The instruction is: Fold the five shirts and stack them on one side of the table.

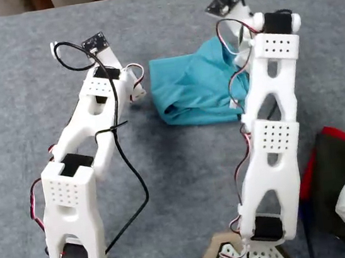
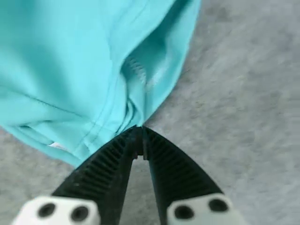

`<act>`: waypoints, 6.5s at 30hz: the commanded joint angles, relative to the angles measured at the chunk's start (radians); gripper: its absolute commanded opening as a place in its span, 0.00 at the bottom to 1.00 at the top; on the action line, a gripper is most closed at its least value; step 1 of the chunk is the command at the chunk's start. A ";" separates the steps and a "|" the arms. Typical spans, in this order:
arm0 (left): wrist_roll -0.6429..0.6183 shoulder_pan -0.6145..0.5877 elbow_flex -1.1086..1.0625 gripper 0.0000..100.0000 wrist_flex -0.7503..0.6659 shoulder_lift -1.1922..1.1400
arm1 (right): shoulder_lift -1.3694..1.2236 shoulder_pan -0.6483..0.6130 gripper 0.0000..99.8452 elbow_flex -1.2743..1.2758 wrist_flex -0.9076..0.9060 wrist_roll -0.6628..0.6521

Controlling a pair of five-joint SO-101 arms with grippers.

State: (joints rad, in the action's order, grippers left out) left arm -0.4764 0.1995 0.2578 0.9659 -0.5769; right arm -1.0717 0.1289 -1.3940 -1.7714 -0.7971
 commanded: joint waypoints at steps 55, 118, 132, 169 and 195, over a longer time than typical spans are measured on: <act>0.000 -0.009 0.025 0.02 -0.017 0.010 | -0.102 -0.116 0.01 0.013 0.270 0.006; 0.002 -0.009 0.026 0.02 -0.018 0.010 | 0.183 0.001 0.01 0.410 -0.012 0.077; 0.002 -0.008 0.026 0.02 -0.018 0.010 | 0.409 -0.024 0.01 0.455 0.026 0.054; -0.012 0.262 0.559 0.02 0.250 -0.024 | 0.710 0.005 0.01 0.812 0.482 0.048; -0.143 0.276 0.694 0.02 0.410 -0.349 | 0.021 0.035 0.01 -0.025 0.305 0.086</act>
State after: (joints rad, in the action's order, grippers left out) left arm -0.6421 0.5125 0.8915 1.3357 -0.9513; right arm -1.0564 0.1642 -1.1960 -1.3387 -0.7173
